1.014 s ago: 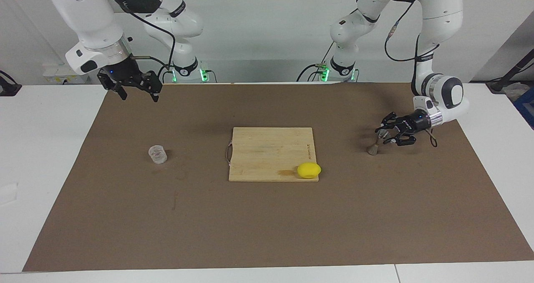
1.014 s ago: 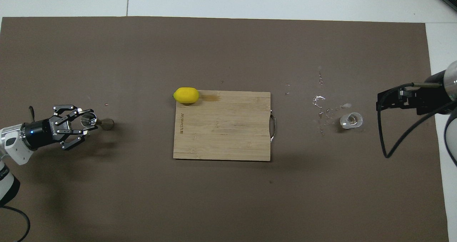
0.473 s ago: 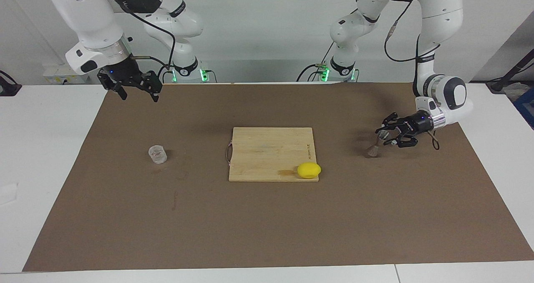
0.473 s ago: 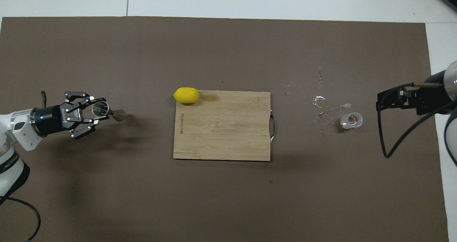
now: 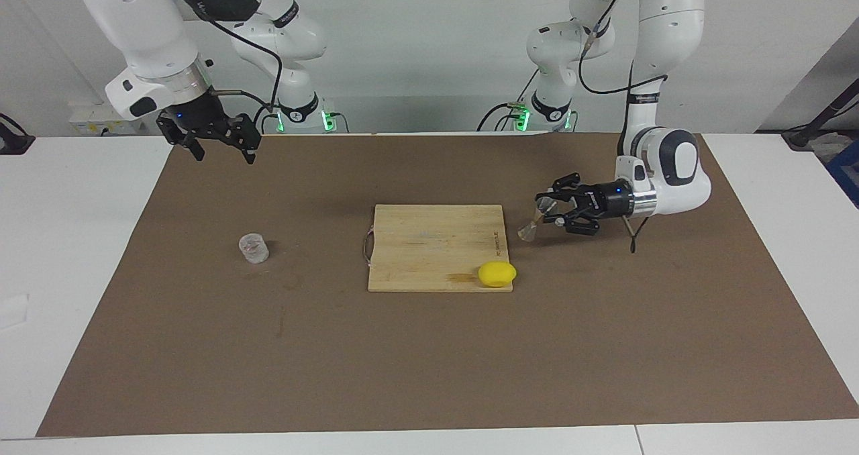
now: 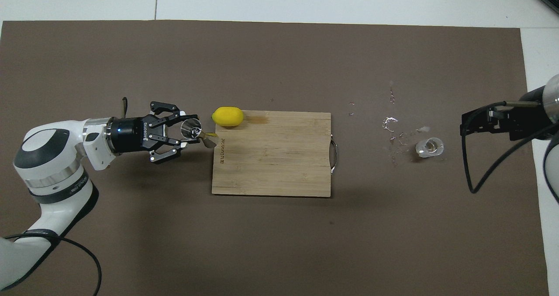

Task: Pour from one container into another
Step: 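Lift the dark cup with the left gripper and carry it over the board, then lower the dark cup onto the cutting board and open the left gripper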

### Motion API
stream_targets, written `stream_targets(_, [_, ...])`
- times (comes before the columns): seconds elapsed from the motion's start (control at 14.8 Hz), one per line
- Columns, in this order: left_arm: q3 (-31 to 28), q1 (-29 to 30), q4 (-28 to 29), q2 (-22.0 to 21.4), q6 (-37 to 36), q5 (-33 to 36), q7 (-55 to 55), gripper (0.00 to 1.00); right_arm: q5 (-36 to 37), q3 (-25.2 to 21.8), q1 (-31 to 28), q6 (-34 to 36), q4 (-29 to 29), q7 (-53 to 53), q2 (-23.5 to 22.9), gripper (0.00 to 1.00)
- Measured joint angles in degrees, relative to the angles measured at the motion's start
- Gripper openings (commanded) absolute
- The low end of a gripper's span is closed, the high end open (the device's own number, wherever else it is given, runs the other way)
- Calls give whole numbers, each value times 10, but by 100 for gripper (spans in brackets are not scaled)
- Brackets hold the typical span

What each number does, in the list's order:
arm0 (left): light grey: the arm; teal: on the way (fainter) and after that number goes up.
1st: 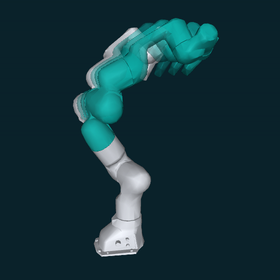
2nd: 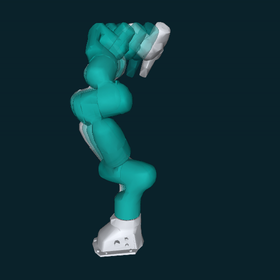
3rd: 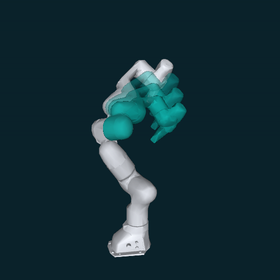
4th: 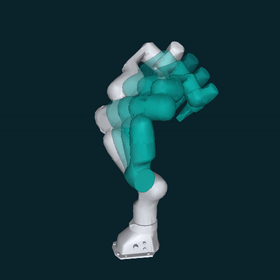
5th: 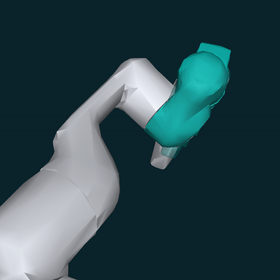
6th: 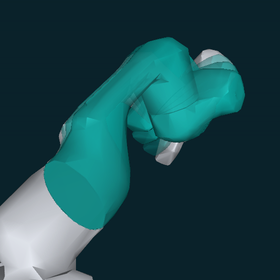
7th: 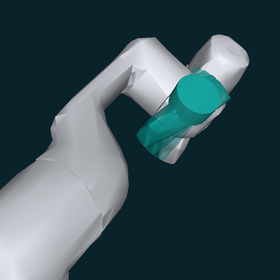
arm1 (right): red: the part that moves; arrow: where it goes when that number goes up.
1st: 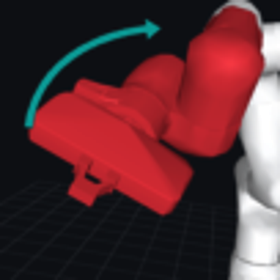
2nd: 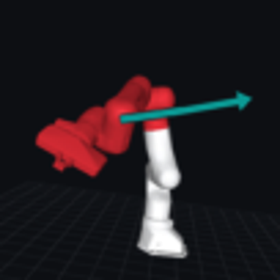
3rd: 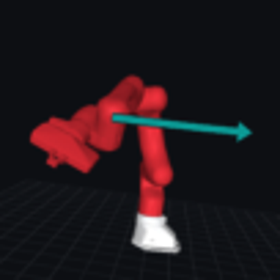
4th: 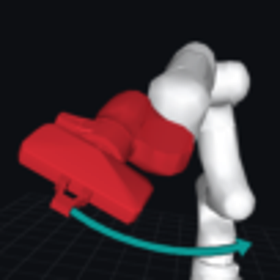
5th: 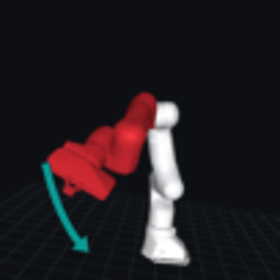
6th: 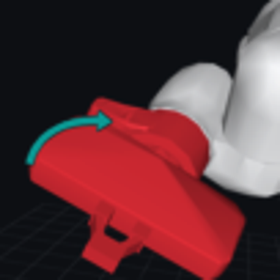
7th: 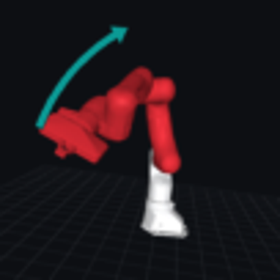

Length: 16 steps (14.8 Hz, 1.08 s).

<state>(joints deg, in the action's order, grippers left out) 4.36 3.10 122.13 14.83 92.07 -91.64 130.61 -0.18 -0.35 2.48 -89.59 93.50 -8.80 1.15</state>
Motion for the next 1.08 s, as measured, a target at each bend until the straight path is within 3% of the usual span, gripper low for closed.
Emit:
stream_targets(0.61, [0,-220,2,3,232,-236,34,38,0,0,0,0,0,0,0,100])
stream_targets(1.08, [-2,-254,23,13,297,-273,136,39,0,0,0,0,0,0,0,100])
